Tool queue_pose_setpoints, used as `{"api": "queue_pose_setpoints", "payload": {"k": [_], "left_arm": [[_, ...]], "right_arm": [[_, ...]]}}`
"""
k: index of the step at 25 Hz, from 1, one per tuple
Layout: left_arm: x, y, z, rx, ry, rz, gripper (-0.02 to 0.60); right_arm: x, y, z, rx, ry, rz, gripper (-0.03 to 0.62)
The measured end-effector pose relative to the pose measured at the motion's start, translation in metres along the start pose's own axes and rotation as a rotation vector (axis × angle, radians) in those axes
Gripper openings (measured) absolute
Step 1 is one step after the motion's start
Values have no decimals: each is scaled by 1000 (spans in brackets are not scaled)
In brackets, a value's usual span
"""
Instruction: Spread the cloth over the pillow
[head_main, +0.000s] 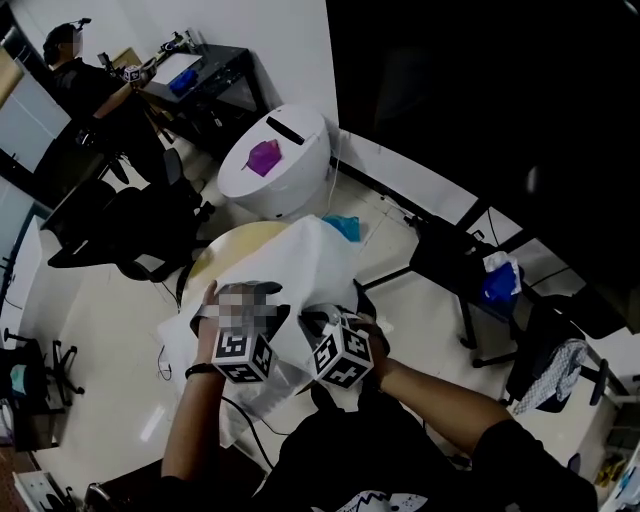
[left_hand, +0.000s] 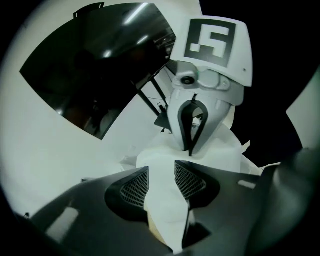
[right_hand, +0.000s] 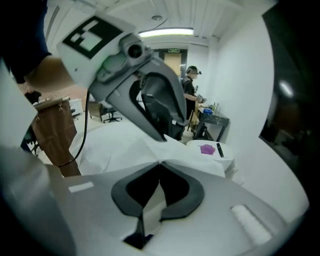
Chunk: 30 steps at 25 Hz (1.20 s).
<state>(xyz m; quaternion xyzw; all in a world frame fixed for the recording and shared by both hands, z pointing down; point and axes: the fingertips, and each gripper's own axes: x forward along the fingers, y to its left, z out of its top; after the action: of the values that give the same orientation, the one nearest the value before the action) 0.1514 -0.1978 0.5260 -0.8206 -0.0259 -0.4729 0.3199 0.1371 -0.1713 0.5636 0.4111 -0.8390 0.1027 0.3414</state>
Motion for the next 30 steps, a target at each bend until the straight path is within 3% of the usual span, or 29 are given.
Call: {"api": "queue_pose_setpoints", "payload": {"k": [5, 14, 23, 30], "left_arm": [[-15, 2, -30, -80, 34, 29, 150], [15, -12, -34, -149, 19, 26, 150], [55, -31, -40, -89, 65, -57, 150], [59, -38, -39, -70, 65, -76, 150]], "right_arm": [[41, 40, -1, -206, 64, 13, 11], [76, 55, -20, -352, 141, -25, 12], [60, 56, -13, -344, 108, -57, 30], [16, 46, -17, -229, 41, -45, 81]]}}
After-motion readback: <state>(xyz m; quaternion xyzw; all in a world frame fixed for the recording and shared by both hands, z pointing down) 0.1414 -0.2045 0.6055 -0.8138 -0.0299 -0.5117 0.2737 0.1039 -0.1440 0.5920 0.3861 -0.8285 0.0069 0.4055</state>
